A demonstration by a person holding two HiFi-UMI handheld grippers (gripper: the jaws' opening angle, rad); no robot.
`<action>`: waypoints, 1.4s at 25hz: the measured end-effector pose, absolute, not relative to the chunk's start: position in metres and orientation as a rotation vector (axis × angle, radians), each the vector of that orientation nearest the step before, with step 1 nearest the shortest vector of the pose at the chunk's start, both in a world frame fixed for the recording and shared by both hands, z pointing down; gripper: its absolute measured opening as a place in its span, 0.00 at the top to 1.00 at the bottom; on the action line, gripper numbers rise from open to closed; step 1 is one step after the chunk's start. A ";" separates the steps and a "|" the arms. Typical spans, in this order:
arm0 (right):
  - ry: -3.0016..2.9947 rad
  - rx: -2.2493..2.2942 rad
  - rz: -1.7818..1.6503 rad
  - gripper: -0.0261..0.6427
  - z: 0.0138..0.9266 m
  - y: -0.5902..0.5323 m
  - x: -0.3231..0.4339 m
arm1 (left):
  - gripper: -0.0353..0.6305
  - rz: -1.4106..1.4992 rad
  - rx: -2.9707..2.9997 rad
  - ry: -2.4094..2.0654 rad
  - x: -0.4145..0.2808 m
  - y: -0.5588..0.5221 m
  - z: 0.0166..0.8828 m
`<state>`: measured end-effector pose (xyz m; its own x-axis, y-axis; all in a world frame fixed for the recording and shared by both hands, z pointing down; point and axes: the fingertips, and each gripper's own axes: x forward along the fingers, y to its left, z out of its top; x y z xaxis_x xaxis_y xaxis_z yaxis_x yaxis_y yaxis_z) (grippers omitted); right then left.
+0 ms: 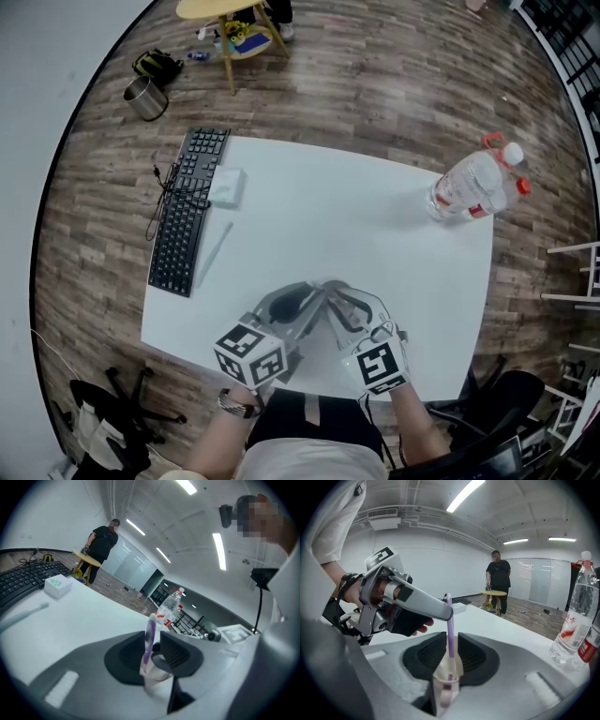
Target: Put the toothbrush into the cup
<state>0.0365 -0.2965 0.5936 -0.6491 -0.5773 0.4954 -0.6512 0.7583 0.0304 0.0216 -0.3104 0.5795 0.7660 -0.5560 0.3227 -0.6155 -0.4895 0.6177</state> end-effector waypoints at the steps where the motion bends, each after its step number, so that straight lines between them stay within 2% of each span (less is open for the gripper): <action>1: -2.469 0.928 0.207 0.84 0.594 -0.296 0.037 | 0.77 0.100 2.206 -0.871 0.021 -0.310 0.580; 7: -2.475 0.939 0.215 0.84 0.592 -0.297 0.038 | 0.75 0.095 2.188 -0.888 0.019 -0.312 0.584; 35: -2.505 0.980 0.278 0.84 0.589 -0.300 0.038 | 0.74 0.155 2.135 -0.937 0.001 -0.298 0.600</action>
<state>0.0381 -0.2997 0.5885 -0.6557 -0.5964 0.4630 -0.6834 0.7295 -0.0281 0.0015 -0.2977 0.6005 0.7205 -0.5723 0.3916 -0.6679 -0.4207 0.6140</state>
